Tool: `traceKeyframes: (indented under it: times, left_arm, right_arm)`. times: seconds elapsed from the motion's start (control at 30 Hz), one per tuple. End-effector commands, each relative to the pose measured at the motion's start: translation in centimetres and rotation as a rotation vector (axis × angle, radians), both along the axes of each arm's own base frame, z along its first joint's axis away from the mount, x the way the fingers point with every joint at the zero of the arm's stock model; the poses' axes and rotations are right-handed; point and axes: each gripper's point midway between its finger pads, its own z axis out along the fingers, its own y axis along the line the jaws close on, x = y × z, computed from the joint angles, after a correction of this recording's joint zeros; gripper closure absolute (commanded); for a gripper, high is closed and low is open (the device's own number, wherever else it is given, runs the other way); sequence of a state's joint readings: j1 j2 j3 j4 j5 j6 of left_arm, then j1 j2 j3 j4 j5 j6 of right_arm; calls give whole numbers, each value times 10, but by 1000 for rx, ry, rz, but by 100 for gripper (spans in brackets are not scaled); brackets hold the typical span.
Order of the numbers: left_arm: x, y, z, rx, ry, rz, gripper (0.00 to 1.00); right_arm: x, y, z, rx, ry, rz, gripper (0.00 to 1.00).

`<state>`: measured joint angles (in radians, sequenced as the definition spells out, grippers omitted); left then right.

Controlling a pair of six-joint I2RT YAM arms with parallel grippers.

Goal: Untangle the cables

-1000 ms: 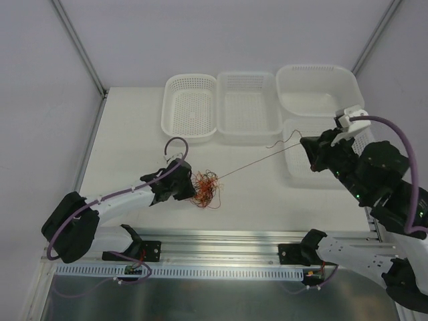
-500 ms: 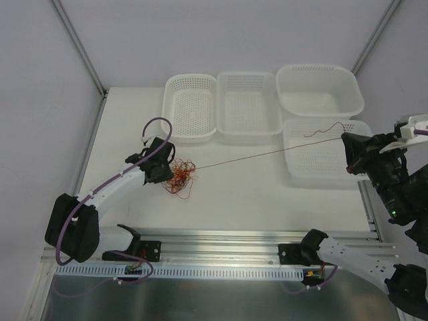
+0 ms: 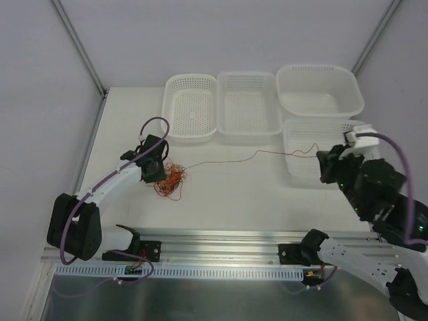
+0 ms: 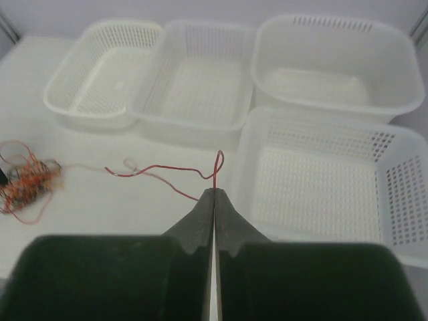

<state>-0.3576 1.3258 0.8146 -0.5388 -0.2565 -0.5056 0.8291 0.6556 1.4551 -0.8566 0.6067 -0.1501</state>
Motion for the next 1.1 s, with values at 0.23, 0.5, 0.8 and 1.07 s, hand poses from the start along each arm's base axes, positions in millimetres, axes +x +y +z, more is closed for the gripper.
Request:
traceKeyframes:
  times: [0.23, 0.5, 0.8, 1.07]
  left_arm:
    - [-3, -21, 65, -128, -161, -234, 45]
    - [-8, -21, 93, -140, -263, -295, 9]
    - [-10, -19, 60, -124, -181, -259, 7]
    - [-6, 5, 46, -203, -149, -79, 7]
  right_arm:
    - [15, 65, -200, -139, 514, 30, 52]
    - [16, 144, -200, -270, 561, 483, 20]
    - [68, 249, -221, -479, 478, 906, 14]
    - [110, 313, -261, -592, 465, 1112, 11]
